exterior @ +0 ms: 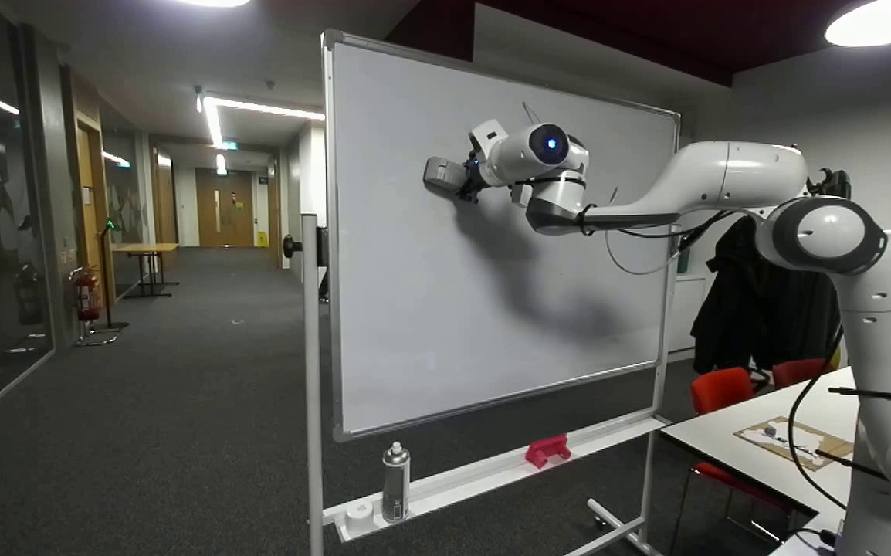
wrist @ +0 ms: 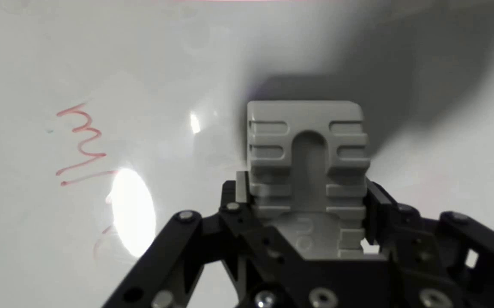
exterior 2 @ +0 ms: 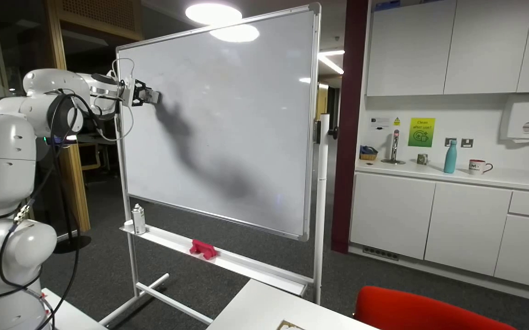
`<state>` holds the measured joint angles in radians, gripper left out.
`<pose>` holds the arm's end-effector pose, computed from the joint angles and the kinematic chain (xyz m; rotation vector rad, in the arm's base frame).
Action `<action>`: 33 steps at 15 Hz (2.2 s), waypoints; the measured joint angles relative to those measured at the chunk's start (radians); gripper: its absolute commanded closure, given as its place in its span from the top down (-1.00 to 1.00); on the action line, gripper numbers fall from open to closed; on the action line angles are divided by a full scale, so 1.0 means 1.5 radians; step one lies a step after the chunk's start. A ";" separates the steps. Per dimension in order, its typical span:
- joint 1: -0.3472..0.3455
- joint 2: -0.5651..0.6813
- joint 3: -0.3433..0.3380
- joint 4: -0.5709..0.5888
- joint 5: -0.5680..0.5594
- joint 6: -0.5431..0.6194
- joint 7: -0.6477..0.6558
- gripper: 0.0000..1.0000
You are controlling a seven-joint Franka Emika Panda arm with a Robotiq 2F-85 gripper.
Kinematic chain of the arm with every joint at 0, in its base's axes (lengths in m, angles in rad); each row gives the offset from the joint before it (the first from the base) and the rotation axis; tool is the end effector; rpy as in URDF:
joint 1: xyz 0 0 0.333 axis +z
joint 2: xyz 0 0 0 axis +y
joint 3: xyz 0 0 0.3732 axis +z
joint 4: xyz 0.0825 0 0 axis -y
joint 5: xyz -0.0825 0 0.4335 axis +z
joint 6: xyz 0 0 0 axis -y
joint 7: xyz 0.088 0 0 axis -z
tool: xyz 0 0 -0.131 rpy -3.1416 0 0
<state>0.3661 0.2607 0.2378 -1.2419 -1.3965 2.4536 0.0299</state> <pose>0.6502 0.3890 0.7958 1.5012 1.0645 1.2931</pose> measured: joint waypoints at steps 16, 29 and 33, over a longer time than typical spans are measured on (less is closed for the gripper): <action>0.000 0.043 -0.001 0.182 0.000 0.002 -0.004 -0.29; -0.009 0.068 -0.003 0.211 0.004 0.002 -0.008 -0.29; -0.008 0.057 -0.003 0.174 0.004 0.002 -0.012 -0.29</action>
<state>0.3537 0.3467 0.2339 -0.9809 -1.3901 2.4565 0.0126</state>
